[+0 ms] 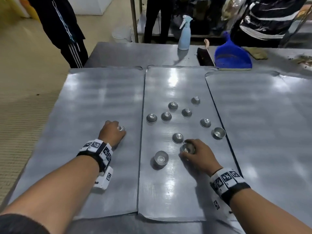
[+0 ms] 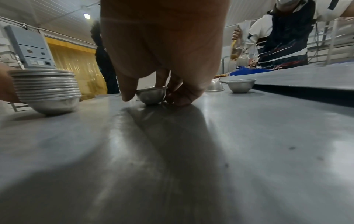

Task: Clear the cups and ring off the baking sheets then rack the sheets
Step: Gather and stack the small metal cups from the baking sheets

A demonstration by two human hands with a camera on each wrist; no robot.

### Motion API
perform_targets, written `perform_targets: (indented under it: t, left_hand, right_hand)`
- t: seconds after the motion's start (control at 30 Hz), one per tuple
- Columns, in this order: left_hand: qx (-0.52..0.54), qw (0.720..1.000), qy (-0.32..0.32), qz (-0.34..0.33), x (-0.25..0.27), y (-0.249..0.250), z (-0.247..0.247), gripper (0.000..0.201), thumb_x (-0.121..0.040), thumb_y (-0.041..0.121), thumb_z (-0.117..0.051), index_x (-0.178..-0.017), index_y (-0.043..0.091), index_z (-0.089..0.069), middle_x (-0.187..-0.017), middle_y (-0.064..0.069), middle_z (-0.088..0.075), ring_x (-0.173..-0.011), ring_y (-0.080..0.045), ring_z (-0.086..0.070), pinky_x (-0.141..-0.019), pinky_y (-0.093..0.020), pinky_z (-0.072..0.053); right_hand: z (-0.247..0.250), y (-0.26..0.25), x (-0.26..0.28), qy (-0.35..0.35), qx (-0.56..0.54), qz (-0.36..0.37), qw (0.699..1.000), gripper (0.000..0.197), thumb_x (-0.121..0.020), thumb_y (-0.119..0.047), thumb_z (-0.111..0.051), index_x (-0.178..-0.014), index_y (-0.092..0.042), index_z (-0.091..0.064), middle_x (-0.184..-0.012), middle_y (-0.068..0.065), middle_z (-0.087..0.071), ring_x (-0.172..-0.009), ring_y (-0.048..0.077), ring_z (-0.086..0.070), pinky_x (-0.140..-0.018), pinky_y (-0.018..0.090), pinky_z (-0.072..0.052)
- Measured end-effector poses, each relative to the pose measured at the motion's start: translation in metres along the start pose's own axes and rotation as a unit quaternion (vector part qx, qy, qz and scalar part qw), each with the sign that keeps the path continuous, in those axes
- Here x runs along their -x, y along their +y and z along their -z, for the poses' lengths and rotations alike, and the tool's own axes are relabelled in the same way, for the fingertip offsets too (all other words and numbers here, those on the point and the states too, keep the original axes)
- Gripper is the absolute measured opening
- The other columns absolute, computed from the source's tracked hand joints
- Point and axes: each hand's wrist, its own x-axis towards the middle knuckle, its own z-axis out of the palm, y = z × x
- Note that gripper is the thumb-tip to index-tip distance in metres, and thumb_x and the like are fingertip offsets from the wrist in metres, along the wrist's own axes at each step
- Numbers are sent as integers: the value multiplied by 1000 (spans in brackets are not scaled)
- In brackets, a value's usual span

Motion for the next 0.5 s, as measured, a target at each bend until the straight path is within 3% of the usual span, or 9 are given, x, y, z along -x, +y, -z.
perform_targets:
  t: [0.1, 0.2, 0.3, 0.4, 0.5]
  left_hand:
    - [35, 999, 19, -18, -4, -6, -4, 29, -87, 25, -70, -109, 5, -68, -117, -18, -57, -99, -38, -60, -80, -29, -38]
    - [82, 993, 50, -65, 2, -9, -6, 22, -87, 29, -70, -91, 7, -69, -97, -11, -65, -90, -33, -61, -75, -34, -46]
    - [200, 978, 40, -47, 7, -15, -10, 26, -86, 43, -73, -95, 18, -71, -93, -3, -71, -87, -23, -67, -79, -38, -56]
    - [397, 918, 2, 18, 10, -15, -12, 34, -91, 41, -73, -116, 19, -67, -100, -11, -73, -73, -19, -68, -65, -35, -56]
    - [574, 812, -29, 102, 17, -11, -11, 23, -100, 28, -63, -115, 10, -65, -91, -16, -68, -63, -21, -67, -56, -30, -53]
  right_hand:
    - [-3, -1, -1, 7, 0, -12, 1000, 50, -76, -37, -77, -123, -27, -63, -115, -7, -61, -106, 13, -58, -93, 32, -46]
    - [-6, -2, -2, 15, -11, -20, 1000, 53, -72, -44, -74, -121, -29, -64, -113, -9, -61, -105, 12, -58, -92, 32, -46]
    - [-9, -3, -3, 24, -17, -18, 999, 56, -65, -56, -65, -117, -33, -64, -110, -12, -60, -102, 10, -58, -90, 32, -47]
    - [-11, -1, -3, 32, -16, -18, 999, 48, -71, -50, -72, -115, -35, -65, -109, -13, -60, -101, 10, -59, -90, 33, -48]
    - [-12, 1, -3, 39, -12, -14, 999, 43, -74, -46, -76, -114, -35, -65, -108, -14, -60, -100, 9, -59, -90, 34, -48]
